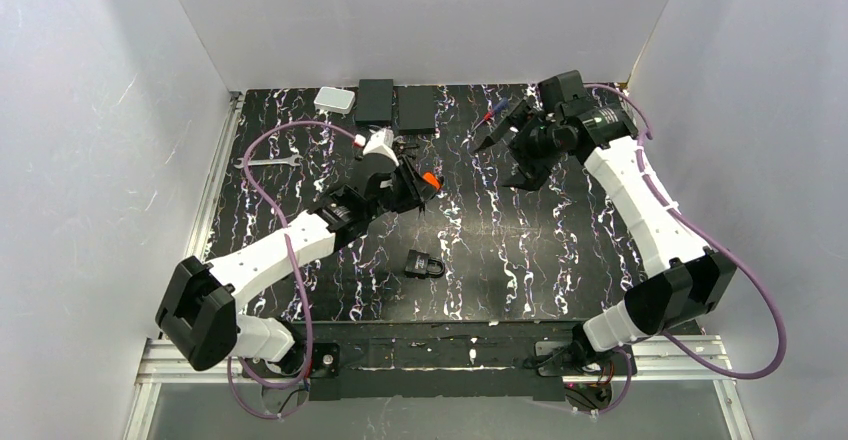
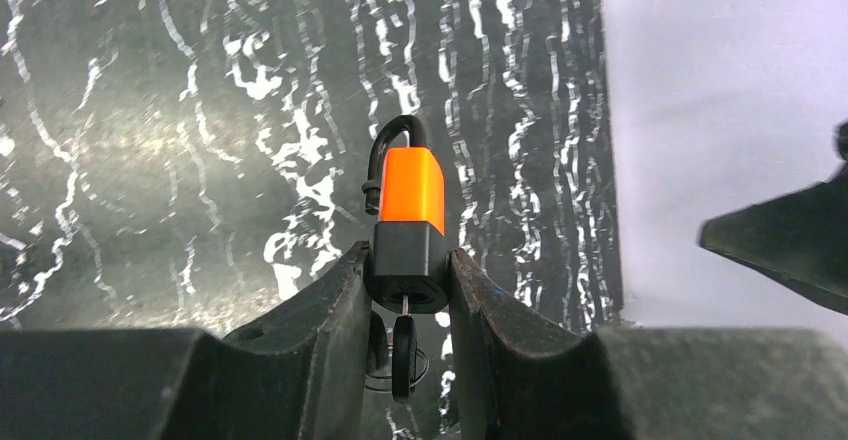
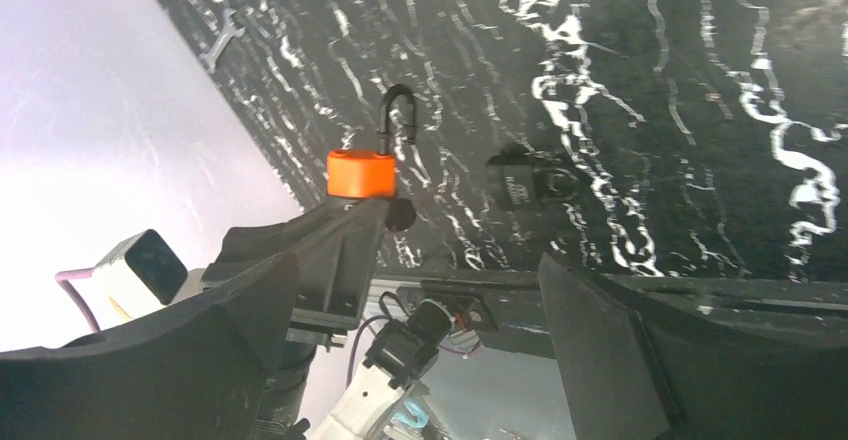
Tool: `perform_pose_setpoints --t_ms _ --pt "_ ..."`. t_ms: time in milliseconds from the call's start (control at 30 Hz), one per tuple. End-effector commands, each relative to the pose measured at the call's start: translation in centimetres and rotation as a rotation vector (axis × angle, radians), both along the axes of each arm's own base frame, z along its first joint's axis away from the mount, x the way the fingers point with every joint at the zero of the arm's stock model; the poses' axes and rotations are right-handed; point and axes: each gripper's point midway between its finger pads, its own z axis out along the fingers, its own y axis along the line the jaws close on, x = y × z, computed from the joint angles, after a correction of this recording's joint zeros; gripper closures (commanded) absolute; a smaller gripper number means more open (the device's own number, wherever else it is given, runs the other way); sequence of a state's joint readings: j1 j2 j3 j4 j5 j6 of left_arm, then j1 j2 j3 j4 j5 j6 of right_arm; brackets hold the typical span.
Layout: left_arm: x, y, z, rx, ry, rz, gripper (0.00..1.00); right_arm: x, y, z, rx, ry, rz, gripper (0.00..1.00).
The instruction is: Unlock with the key
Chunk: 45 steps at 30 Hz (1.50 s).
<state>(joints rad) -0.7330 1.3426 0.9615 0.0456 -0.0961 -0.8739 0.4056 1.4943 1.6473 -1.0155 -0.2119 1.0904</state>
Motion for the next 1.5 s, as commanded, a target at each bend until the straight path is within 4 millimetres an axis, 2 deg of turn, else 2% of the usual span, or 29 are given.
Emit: perform_pose_setpoints --t_ms 0,167,300,700,900,1333,1400,1467 --pt "-0.1 1.0 0.1 -0.048 -0.005 0.014 1.0 -1.0 -2.0 -0.8 -0.031 0.008 0.003 0.02" --pt "-0.3 1.3 -3.4 -0.045 0.08 -0.014 1.0 -1.1 -2.3 -1.6 -0.055 0.029 0.018 0.02" --pt "0.0 2.4 -6.4 -0.036 0.146 -0.01 1.0 -1.1 -2.5 -1.6 -0.063 0.028 0.012 0.02" --pt "2.0 6.3 -11.2 -0.04 0.257 0.095 1.0 -1.4 -3.6 -1.5 -0.089 0.029 -0.012 0.02" --pt "2.8 7.7 -12.6 -0.037 0.293 0.118 1.0 -1.2 -3.8 -1.8 -0.088 0.04 -0.018 0.02" --pt "3.4 8.4 -13.5 -0.002 0.289 0.09 1.0 -0.8 -2.8 -2.6 -0.053 0.071 0.015 0.02" --pt "3.5 8.5 -13.7 0.003 0.291 0.092 0.94 -0.7 -2.5 -2.5 -0.039 0.075 0.028 0.02" --pt "3.5 8.7 -13.9 0.005 0.296 0.093 0.83 -0.6 -2.3 -2.4 -0.032 0.071 0.033 0.02"
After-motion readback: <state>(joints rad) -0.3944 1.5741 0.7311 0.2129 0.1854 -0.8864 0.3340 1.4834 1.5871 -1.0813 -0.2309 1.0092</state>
